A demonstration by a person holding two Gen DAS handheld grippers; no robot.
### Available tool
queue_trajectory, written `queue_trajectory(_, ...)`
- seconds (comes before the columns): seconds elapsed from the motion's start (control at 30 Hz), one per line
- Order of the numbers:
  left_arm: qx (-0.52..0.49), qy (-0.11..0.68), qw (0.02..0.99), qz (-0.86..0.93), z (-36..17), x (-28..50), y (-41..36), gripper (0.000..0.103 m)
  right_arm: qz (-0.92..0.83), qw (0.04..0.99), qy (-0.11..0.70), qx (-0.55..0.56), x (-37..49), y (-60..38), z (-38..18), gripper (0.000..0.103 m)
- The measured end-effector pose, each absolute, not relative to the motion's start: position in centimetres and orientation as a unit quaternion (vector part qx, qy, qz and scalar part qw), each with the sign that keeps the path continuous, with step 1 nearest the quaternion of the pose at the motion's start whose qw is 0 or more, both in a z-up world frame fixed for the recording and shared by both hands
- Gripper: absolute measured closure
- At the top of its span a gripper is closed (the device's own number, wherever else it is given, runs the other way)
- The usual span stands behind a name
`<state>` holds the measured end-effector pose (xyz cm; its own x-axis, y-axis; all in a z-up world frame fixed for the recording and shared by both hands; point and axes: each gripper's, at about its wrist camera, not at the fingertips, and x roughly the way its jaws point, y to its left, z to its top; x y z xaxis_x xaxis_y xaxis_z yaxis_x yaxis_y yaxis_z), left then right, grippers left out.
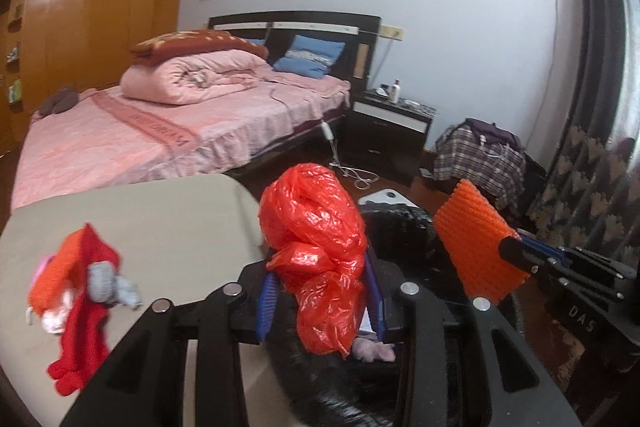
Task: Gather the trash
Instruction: 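Carry the orange mesh pad over the bin with the right tool while the left carries the red bag there, then open the right tool over the bin dropping the orange pad while the left drops the red bag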
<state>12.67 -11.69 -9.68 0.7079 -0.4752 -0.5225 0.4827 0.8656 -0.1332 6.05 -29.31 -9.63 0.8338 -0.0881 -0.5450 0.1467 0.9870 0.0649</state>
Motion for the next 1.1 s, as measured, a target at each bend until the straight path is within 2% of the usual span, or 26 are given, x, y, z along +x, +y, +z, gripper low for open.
queue_trajectory(0.2, 0.002, 0.294, 0.911, -0.289, -10.9, 13.8, -14.8, 0.065, -0.075, 0.95, 0.296, 0.059, 6.7, -31.3, -11.0, 0.091)
queue_trajectory(0.3, 0.002, 0.304, 0.902, -0.305, -11.5, 14.3, -16.0, 0.057, -0.084, 0.947, 0.303, 0.062, 7.1, -32.3, -11.8, 0.088)
queue_trajectory(0.37, -0.002, 0.308, 0.897, -0.317, -11.6, 14.5, -16.4, 0.043, -0.09, 0.945, 0.306, 0.066, 7.2, -32.7, -12.0, 0.078)
queue_trajectory(0.43, -0.001, 0.305, 0.898, -0.318, -11.5, 14.5, -16.4, 0.038, -0.099, 0.945, 0.304, 0.068, 7.1, -33.1, -12.1, 0.058)
queue_trajectory(0.47, -0.001, 0.303, 0.899, -0.318, -11.5, 14.5, -16.2, 0.037, -0.104, 0.945, 0.301, 0.067, 6.9, -33.2, -12.1, 0.053)
queue_trajectory(0.5, -0.001, 0.302, 0.9, -0.315, -11.4, 14.6, -16.0, 0.036, -0.109, 0.946, 0.299, 0.067, 6.8, -33.3, -12.1, 0.042)
queue_trajectory(0.53, 0.0, 0.301, 0.901, -0.312, -11.3, 14.6, -15.7, 0.035, -0.113, 0.946, 0.297, 0.067, 6.6, -33.3, -12.1, 0.027)
queue_trajectory(0.6, 0.004, 0.296, 0.908, -0.297, -10.8, 14.5, -14.5, 0.032, -0.122, 0.947, 0.287, 0.073, 6.2, -33.4, -11.8, 0.008)
queue_trajectory(0.67, 0.008, 0.284, 0.919, -0.272, -10.1, 14.3, -12.6, 0.022, -0.12, 0.95, 0.275, 0.081, 5.9, -33.4, -11.4, 0.007)
queue_trajectory(0.83, 0.024, 0.257, 0.942, -0.212, -8.9, 13.2, -7.7, 0.012, -0.109, 0.952, 0.276, 0.076, 6.3, -31.7, -10.8, 0.005)
queue_trajectory(1.1, 0.02, 0.262, 0.959, -0.104, -9.2, 11.7, 2.1, 0.011, -0.061, 0.954, 0.287, 0.066, 8.2, -26.3, -10.8, 0.005)
